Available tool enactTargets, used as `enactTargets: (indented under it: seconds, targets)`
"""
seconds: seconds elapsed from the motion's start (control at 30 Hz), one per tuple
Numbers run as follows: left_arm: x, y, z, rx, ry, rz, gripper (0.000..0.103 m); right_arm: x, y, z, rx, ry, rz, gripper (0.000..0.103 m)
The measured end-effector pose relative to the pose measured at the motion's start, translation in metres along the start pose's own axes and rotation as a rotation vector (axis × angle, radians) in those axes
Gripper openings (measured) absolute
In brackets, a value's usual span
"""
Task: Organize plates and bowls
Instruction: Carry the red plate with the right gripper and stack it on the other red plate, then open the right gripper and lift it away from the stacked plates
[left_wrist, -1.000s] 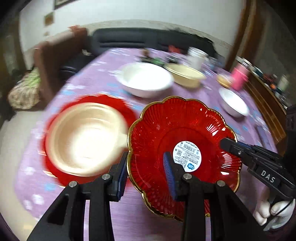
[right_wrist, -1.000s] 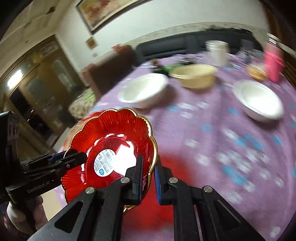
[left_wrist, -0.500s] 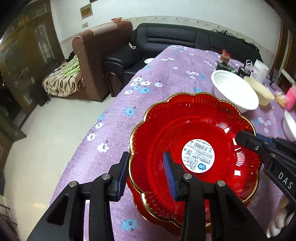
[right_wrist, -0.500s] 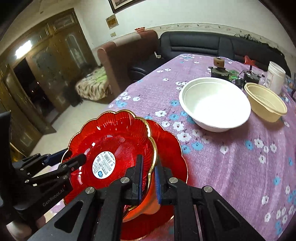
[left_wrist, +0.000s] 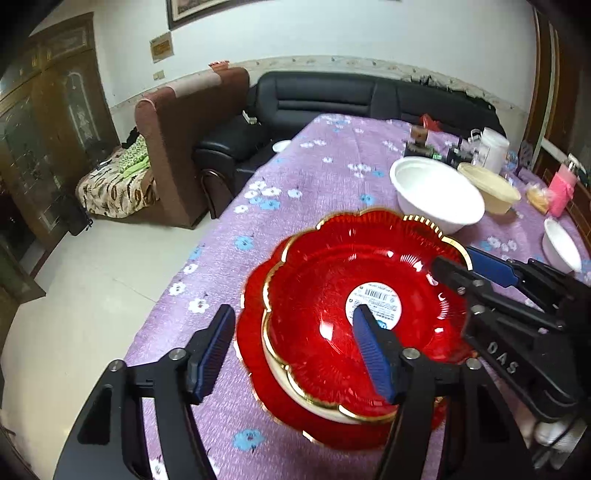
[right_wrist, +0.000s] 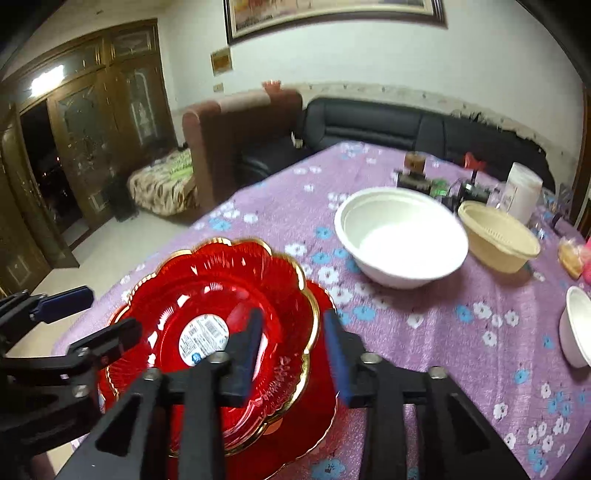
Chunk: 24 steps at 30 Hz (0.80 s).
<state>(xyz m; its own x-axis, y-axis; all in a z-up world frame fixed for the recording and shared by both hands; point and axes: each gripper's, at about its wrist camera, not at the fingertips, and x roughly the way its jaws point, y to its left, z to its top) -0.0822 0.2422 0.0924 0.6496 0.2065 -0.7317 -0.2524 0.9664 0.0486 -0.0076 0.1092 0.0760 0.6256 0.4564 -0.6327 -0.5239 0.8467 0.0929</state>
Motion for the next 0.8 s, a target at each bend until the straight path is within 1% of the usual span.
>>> enactTargets:
  seconds: [0.1,0.13,0.27,0.33,0.37,0.43,0.5,0.63,0.7,0.8]
  targets:
    - [-0.021,0.007,-0.003,-0.038,-0.044,0.005,0.073,-0.013,-0.002,0.000,0.013,-0.041,0.025,0.051]
    - [-0.027,0.009,-0.005,-0.054,-0.058,0.005,0.075,-0.020,-0.004,0.000,0.019,-0.060,0.024,0.051]
    - [-0.053,0.012,-0.010,-0.100,-0.116,0.017,0.078,-0.045,-0.017,-0.006,0.058,-0.112,0.019,0.052]
    - [-0.067,0.010,-0.013,-0.122,-0.144,0.025,0.083,-0.059,-0.027,-0.010,0.089,-0.125,0.020,0.052]
    - [-0.073,0.008,-0.015,-0.130,-0.152,0.018,0.085,-0.064,-0.032,-0.013,0.101,-0.128,0.019,0.052]
    - [-0.084,0.004,-0.018,-0.144,-0.168,-0.022,0.086,-0.073,-0.044,-0.019,0.121,-0.125,0.011,0.052]
    - [-0.090,-0.006,-0.023,-0.126,-0.175,-0.039,0.086,-0.083,-0.056,-0.029,0.141,-0.131,0.016,0.052]
    - [-0.091,-0.032,-0.026,-0.055,-0.163,-0.004,0.086,-0.099,-0.082,-0.051,0.192,-0.111,0.001,0.052]
    - [-0.097,-0.043,-0.028,-0.029,-0.183,0.021,0.086,-0.111,-0.093,-0.057,0.207,-0.113,-0.011,0.051]
    - [-0.110,-0.061,-0.032,0.025,-0.226,0.064,0.087,-0.148,-0.108,-0.062,0.224,-0.158,-0.048,0.051]
